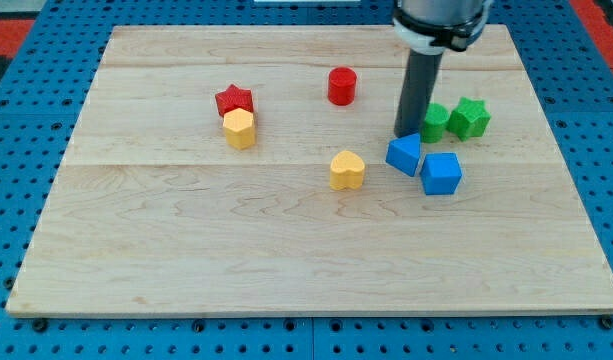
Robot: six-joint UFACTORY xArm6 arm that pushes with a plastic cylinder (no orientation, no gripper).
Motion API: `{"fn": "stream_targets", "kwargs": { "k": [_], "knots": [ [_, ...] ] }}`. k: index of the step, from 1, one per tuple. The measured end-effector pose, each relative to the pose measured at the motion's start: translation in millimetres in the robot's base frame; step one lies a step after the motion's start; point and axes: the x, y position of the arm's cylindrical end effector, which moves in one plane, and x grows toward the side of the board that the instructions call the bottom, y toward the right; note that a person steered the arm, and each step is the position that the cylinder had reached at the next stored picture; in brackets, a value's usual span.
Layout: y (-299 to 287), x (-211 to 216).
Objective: Slide the red circle closer to the red star
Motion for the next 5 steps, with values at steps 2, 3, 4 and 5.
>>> {"fn": "stream_targets", "kwargs": {
  "k": [2, 3, 4, 5],
  "knots": [
    [-47.2, -2.7],
    [-32.4, -47.8],
    [2.2, -115.0],
    [-18.4, -128.3]
  ]
}}
